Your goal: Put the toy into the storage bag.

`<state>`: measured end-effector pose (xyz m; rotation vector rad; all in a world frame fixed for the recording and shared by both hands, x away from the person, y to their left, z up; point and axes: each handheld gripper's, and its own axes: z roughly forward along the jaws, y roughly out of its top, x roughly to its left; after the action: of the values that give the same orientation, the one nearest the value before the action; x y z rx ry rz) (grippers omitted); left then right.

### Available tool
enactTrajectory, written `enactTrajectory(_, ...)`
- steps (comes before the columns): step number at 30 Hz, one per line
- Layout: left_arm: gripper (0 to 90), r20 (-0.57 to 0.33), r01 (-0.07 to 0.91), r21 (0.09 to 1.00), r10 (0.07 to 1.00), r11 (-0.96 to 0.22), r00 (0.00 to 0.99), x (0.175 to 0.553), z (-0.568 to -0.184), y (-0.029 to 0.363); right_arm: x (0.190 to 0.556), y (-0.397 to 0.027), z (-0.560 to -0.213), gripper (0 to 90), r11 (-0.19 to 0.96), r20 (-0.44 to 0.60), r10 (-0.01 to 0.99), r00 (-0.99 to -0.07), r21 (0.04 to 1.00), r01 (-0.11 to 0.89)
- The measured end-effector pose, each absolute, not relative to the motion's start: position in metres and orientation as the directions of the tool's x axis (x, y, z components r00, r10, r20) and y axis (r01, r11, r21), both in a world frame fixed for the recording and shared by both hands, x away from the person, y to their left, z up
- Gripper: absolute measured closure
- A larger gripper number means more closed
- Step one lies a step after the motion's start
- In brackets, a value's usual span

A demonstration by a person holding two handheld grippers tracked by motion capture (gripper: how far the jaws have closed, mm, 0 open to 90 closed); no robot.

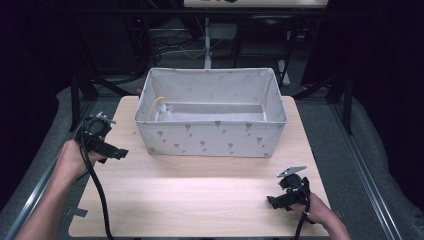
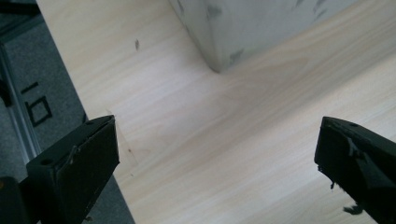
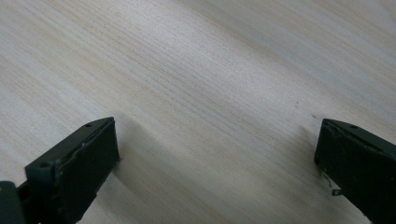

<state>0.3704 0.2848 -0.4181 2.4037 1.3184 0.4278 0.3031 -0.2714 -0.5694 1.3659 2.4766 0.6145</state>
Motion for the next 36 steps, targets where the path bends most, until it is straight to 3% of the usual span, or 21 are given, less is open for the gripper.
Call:
enactTrajectory(29,0.0,0.039,0.808,0.419,0.897,-0.414,0.44,0.315,-0.555,0.287,0.302,-0.271,-0.571,0.0,0.456,0.002,0.852,-0.524,0.488,0.744)
enactTrajectory(36,0.0,0.019,0.789,0.476,0.901,-0.389,0.433,0.31,-0.572,0.285,0.302,-0.271,-0.571,0.0,0.456,0.003,0.852,-0.524,0.488,0.744)
